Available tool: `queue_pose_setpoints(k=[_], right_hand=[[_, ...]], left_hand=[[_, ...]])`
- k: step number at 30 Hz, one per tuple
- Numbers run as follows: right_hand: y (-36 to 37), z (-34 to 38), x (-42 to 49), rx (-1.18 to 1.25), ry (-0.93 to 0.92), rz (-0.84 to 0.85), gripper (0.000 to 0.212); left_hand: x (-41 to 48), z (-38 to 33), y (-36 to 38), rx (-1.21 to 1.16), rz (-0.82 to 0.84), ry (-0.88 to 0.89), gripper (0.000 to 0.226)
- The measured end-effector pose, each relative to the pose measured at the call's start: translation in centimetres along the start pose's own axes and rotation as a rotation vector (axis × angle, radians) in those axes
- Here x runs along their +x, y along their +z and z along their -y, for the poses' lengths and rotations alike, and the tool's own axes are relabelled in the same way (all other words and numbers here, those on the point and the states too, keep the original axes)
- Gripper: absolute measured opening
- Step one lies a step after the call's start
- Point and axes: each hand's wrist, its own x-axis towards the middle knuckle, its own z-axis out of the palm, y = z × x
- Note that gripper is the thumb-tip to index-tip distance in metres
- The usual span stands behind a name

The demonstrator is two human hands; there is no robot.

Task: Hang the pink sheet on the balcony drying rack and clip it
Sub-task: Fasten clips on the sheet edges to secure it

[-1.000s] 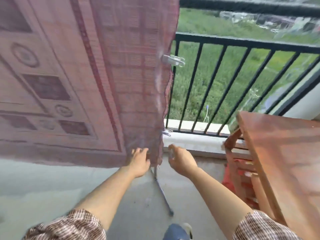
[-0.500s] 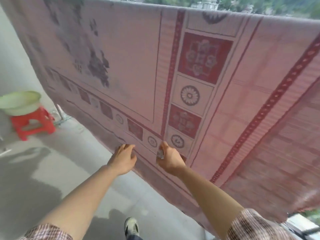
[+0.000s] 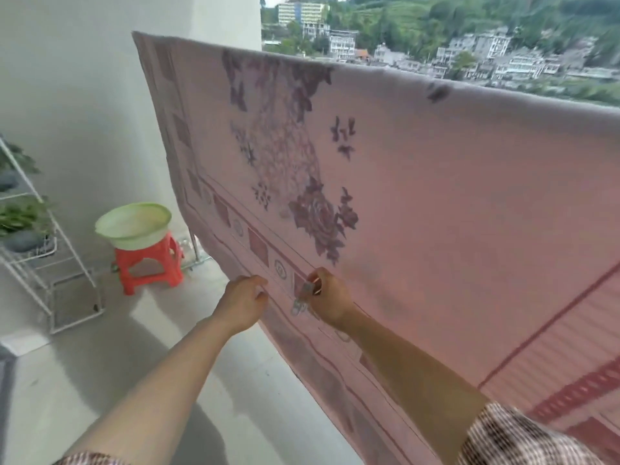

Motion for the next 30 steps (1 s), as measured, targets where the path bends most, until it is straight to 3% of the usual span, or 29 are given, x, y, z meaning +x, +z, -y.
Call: queue_pose_setpoints(k=[9,11,15,18,22,30], right_hand=[[8.6,12.7,21.2,0.147,-0.099,-0.059,0.009],[11.3,15.8,25.8,0.245,-0.091,-0.075,0.008],[16.1,21.8,34.1,0.416,-0.036,-0.06,0.012],[19.6,25.1,39.6,0.505,-0.001,-0.03,0.009],[23.6,28.8,46.5,0.542,0.048,-0.01,0.024],[30.1,34.0,61.8,0.494,0.057,0.112,0.023]], left_hand=[[17.0,11.2,-11.1,-0.31,-0.061,-0.051,0.028],[20.8,14.3,-14.0,-0.371,-0.038,-0.078,0.025],[28.1,21.0,-19.8,-0.554,-0.003,-0.174,0.04],[33.3,25.4,-23.8,-0.632,-0.002,-0.208,0.033],[38.9,30.3,-27.9,-0.694,0.042,-0.244,0.041],[50.8,39.4,-33.2,-0.737,0.093,-0.19,0.033]])
